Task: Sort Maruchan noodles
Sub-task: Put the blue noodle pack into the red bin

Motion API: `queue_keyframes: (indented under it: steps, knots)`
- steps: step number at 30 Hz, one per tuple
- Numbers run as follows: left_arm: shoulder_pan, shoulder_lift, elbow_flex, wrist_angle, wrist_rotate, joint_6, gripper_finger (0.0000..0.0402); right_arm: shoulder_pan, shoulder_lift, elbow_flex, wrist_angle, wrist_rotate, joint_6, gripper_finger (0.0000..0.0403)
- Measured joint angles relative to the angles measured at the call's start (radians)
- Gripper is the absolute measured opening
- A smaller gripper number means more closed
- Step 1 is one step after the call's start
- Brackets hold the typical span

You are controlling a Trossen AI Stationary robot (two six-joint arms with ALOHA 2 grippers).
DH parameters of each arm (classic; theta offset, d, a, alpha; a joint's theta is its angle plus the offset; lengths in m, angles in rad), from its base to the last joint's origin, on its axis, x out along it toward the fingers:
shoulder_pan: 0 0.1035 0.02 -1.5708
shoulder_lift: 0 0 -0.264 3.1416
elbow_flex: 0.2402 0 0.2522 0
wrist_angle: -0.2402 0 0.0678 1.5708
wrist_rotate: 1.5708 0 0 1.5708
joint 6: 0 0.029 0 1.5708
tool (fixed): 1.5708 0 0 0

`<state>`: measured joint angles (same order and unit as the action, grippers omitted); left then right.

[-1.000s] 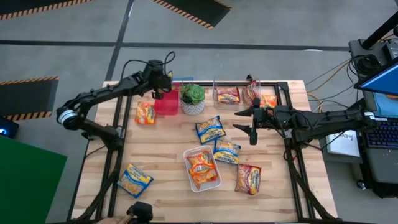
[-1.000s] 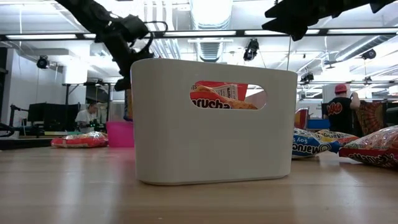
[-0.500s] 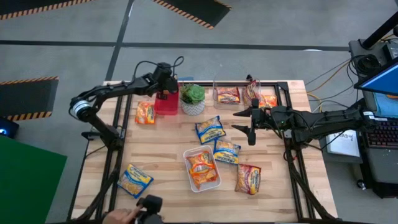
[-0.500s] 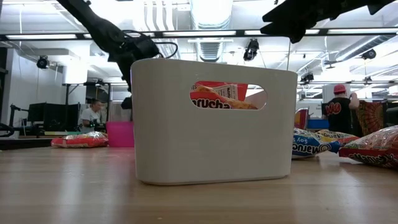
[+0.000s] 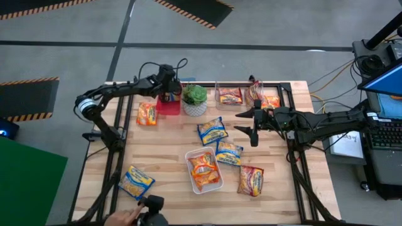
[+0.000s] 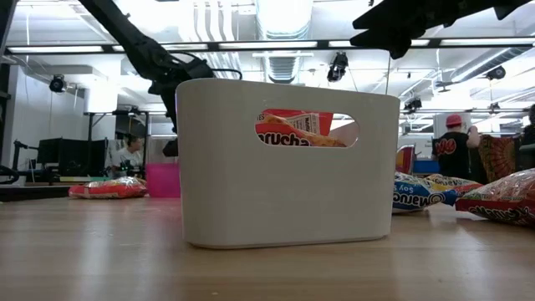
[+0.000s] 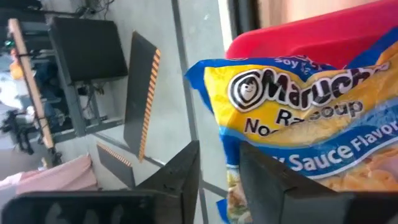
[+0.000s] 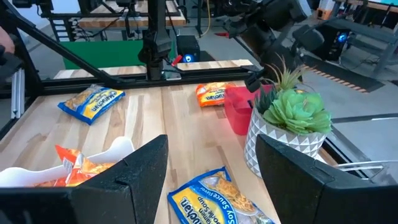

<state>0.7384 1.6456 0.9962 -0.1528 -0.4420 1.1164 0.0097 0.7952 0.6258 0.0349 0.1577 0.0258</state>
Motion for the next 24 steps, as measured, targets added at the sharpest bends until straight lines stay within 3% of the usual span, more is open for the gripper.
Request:
queue_keyframes:
  steps: [5, 11, 18, 22, 24]
  knots:
    - [-0.013, -0.063, 0.0, -0.029, -0.065, -0.05, 0.0119, -0.001, 0.0, 0.0, 0.0, 0.0, 0.044, 0.0231]
    - [-0.041, -0.176, 0.0, -0.103, 0.017, -0.164, 0.0125, -0.001, 0.009, 0.0, -0.001, 0.002, 0.144, 0.0231]
    - [-0.083, -0.285, 0.0, -0.123, 0.015, -0.259, 0.0126, -0.001, 0.072, 0.0, 0.0, 0.001, 0.28, 0.0231]
    - [-0.131, -0.359, 0.0, -0.146, 0.017, -0.402, 0.0126, -0.001, 0.145, 0.0, 0.001, 0.001, 0.415, 0.0231]
    - [-0.165, -0.399, 0.0, -0.152, 0.066, -0.513, 0.0126, -0.001, 0.188, 0.0, 0.0, 0.001, 0.497, 0.0231]
